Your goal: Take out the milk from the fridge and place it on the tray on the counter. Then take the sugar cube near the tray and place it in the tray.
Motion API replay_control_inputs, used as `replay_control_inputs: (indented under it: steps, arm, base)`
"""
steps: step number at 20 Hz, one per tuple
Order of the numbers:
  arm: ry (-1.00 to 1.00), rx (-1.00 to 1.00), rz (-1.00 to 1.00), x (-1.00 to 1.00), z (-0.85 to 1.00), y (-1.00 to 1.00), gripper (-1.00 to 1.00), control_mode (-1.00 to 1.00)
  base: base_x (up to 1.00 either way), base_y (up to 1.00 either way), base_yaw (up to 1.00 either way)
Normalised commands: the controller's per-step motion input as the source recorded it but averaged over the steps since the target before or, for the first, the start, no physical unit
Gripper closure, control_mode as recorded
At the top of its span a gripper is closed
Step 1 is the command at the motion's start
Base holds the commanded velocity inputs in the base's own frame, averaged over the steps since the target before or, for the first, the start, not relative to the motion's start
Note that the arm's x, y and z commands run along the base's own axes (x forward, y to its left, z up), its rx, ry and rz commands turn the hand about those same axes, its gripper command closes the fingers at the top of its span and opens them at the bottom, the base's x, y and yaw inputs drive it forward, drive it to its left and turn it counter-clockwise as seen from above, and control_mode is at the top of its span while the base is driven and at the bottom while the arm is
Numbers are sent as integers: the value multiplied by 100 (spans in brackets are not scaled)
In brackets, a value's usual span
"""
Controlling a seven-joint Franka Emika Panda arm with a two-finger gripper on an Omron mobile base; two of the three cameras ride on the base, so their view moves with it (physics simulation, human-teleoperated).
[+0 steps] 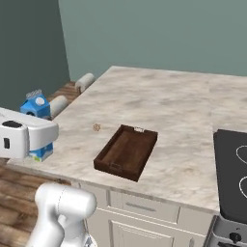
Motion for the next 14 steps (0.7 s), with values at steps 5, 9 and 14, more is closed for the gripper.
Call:
replay_control_inputs:
  steps: [5,9,14]
  arm:
    - [0,0,0,0,0,0,100,100]
    - [0,0,0,0,0,0,100,100]
    - [0,0,0,0,0,0,100,100]
  base:
    - [64,-9,-27]
    - [69,0,-27]
    - [39,-3,-18]
